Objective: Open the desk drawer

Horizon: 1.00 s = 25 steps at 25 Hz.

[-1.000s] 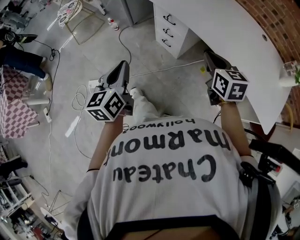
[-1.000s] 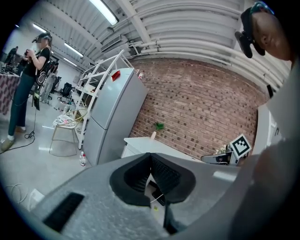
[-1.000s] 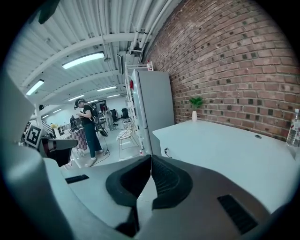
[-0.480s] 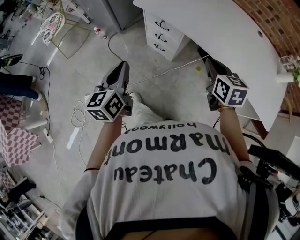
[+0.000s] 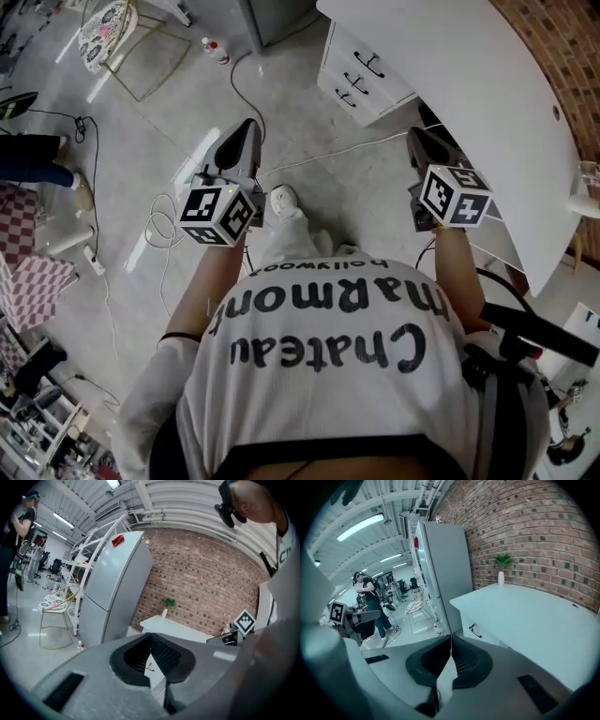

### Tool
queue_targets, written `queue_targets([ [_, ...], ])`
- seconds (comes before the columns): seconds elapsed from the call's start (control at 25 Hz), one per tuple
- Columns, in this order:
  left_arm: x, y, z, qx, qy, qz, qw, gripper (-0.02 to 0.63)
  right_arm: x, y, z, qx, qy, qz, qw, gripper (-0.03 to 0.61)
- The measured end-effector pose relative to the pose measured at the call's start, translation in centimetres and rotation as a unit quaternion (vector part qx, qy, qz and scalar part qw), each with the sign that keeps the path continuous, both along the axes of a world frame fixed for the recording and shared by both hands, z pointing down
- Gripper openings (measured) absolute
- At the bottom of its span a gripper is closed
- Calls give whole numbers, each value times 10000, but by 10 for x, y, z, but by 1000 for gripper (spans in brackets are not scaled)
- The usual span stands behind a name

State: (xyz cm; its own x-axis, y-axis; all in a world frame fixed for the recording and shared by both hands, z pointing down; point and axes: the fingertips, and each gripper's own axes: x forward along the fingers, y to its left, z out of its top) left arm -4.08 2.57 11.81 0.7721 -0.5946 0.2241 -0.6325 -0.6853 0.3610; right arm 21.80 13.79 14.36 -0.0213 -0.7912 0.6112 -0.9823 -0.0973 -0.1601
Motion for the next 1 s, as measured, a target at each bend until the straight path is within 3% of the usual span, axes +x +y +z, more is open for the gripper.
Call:
queue_targets([
  [0.08,-10,-19,13,-99,-53,32,9999,14,-10,-21,10,-60,43,-79,9999,14],
  [0.24,-31,-48,37,-375,247,118,9989,12,-34,-53,34,-274,-87,-142,9995,14],
  [0.52,-35,-92,77,-697,-88,379,9968,12,-60,-104,66,-237,-874,229,9956,14],
  [0.68,-28,-107,101,-1060,70,267,9940,14,-84,-119,95,-447,-1248,-159,9910,14],
  [0.84,-38,-122,135,-1363,0,48,9907,12,-89,-129,138,-840,-1120,-462,9891,14],
  [1.0,-50,-121,175,-1476,-191,-29,9889,12,-65,-133,194,-1394,-816,-264,9865,14],
])
